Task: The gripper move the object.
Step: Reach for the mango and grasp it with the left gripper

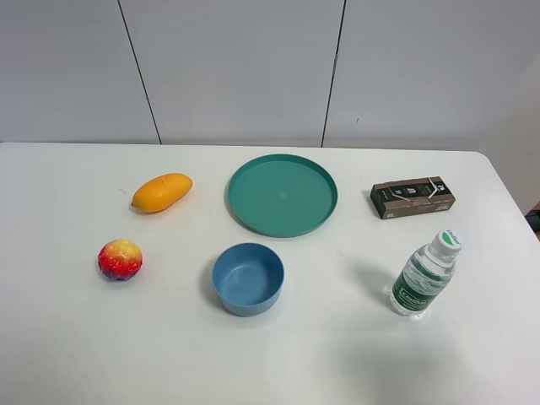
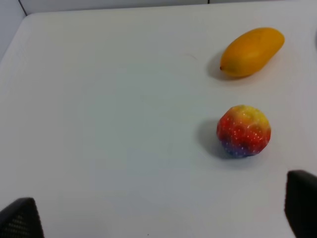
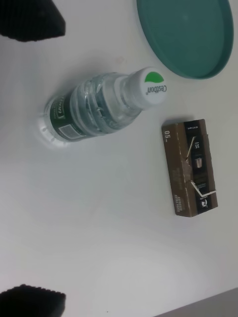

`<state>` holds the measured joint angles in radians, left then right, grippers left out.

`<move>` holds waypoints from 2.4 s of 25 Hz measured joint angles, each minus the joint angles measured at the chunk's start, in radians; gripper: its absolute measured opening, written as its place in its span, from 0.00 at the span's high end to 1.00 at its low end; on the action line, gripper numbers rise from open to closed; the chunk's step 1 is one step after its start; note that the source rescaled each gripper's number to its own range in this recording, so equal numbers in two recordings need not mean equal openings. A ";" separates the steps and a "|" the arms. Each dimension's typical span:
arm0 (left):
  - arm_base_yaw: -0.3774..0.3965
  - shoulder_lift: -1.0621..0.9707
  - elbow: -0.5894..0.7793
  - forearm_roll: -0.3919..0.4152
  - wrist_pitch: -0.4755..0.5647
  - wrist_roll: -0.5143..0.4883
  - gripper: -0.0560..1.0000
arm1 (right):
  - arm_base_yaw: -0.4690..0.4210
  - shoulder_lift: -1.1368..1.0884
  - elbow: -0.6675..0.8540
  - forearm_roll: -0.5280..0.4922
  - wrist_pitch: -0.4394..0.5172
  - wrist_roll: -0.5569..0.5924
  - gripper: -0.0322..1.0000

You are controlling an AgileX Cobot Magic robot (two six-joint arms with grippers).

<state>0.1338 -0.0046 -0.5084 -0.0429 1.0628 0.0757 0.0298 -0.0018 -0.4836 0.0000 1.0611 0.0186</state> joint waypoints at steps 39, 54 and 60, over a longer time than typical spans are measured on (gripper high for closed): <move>0.000 0.120 -0.071 0.000 -0.008 0.023 0.00 | 0.000 0.000 0.000 0.000 0.000 0.000 0.00; 0.000 0.841 -0.395 -0.075 -0.042 0.288 0.00 | 0.000 0.000 0.000 0.000 0.000 0.000 0.00; 0.000 1.118 -0.581 -0.143 -0.047 0.446 0.00 | 0.000 0.000 0.000 0.000 0.000 0.000 0.00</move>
<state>0.1338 1.1134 -1.0897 -0.1856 1.0156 0.5213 0.0298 -0.0018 -0.4836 0.0000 1.0611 0.0186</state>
